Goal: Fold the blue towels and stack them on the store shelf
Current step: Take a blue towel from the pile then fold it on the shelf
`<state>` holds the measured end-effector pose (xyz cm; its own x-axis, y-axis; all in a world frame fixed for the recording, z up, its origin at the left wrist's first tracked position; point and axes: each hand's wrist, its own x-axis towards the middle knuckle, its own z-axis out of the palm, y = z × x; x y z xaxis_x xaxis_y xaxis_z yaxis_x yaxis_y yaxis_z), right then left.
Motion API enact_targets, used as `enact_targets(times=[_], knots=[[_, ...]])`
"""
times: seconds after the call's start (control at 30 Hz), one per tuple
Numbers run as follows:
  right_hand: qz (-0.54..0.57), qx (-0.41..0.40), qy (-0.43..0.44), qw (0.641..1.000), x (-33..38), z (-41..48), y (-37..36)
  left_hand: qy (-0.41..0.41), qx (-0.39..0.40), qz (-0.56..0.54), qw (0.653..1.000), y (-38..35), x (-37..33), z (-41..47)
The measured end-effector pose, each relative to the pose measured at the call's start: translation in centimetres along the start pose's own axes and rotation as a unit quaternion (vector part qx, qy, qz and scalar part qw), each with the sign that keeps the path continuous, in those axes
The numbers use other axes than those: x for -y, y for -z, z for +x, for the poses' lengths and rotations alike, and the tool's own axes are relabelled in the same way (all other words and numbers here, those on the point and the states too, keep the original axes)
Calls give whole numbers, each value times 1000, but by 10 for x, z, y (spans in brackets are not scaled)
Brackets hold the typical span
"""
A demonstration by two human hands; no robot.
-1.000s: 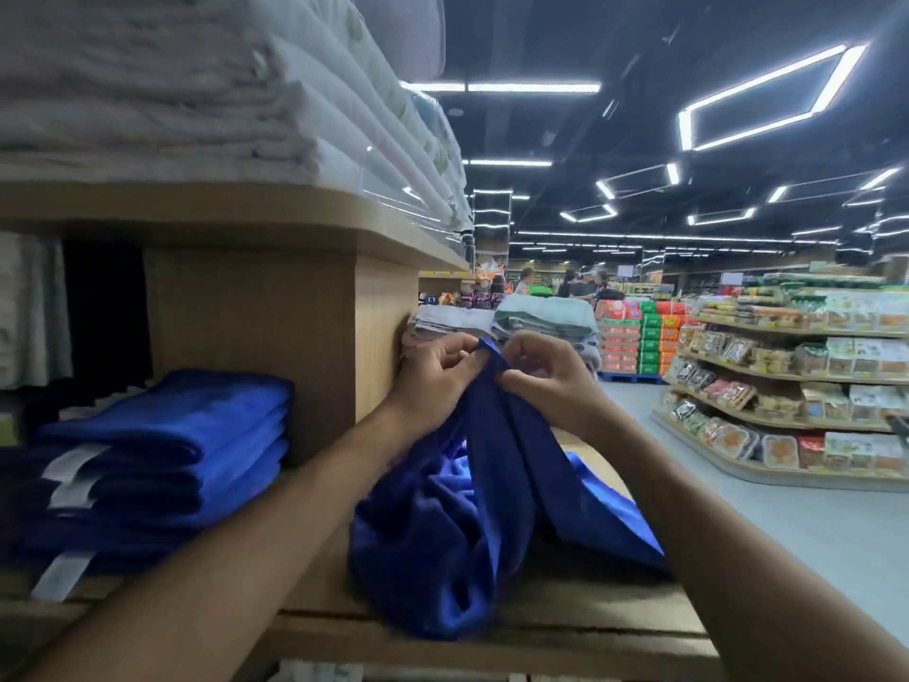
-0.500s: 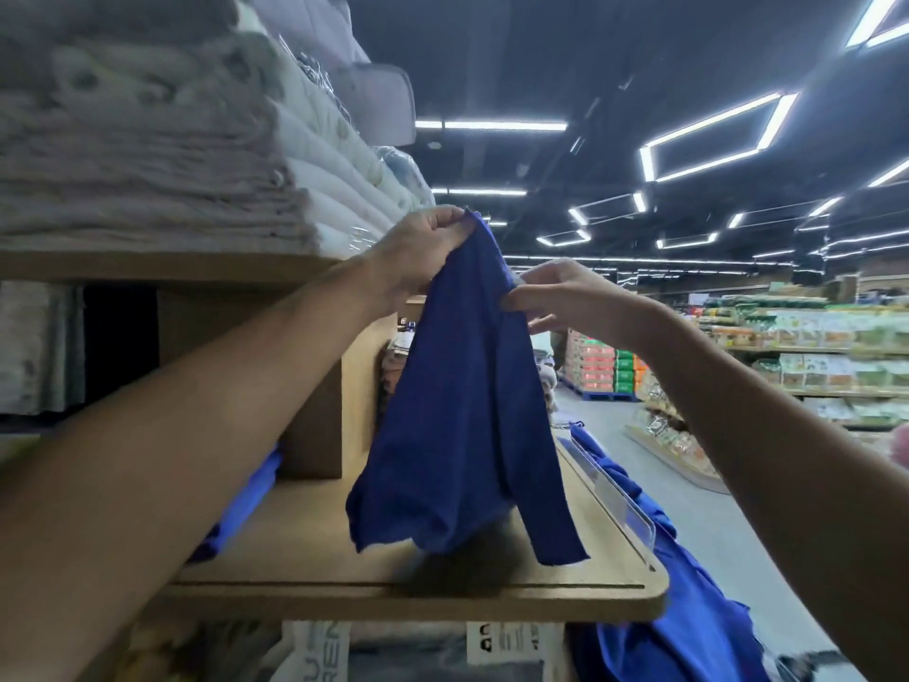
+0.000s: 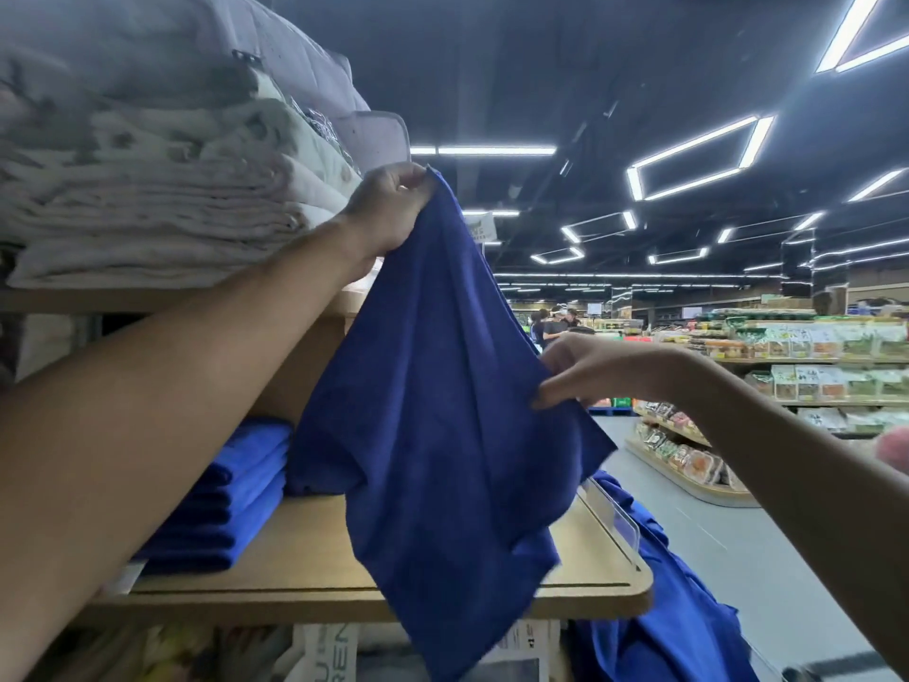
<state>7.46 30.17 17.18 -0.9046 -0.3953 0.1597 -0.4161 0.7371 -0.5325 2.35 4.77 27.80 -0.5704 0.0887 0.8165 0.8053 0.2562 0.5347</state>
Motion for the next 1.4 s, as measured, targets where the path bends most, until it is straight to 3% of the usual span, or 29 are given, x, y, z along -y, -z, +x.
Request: enact_targets(times=[0.13,0.33,0.43,0.53,0.63,0.7,0.77,0.87,1.03,1.23,1.4], knots=[[20,-8,-23,999,-23,-9,-1,-102,-74,143,982,19,-2,2],[108,-148,15,983,-55,-20,3,-208,-143,304,919,49,9,-33],[143,-227,57,962,-64,-27,6,-245,-148,337,897,67,14,-59],[199,-279,113,933,-63,-36,7,-239,-151,331,900,85,24,-86],[266,-276,158,910,-52,-40,10,-191,-151,258,935,95,39,-103],[306,-242,177,904,-45,-42,12,-94,-151,69,982,97,45,-110],[347,-208,181,897,-38,-43,11,8,-146,-91,985,99,51,-121],[392,-185,147,889,-37,-39,6,12,-149,7,989,105,71,-141],[336,-180,46,923,-58,-17,-20,-49,-153,217,963,95,128,-176],[171,-210,-126,954,-111,27,-57,17,-140,283,949,56,203,-191],[217,-248,-191,925,-141,70,-73,54,-123,344,929,27,246,-172]])
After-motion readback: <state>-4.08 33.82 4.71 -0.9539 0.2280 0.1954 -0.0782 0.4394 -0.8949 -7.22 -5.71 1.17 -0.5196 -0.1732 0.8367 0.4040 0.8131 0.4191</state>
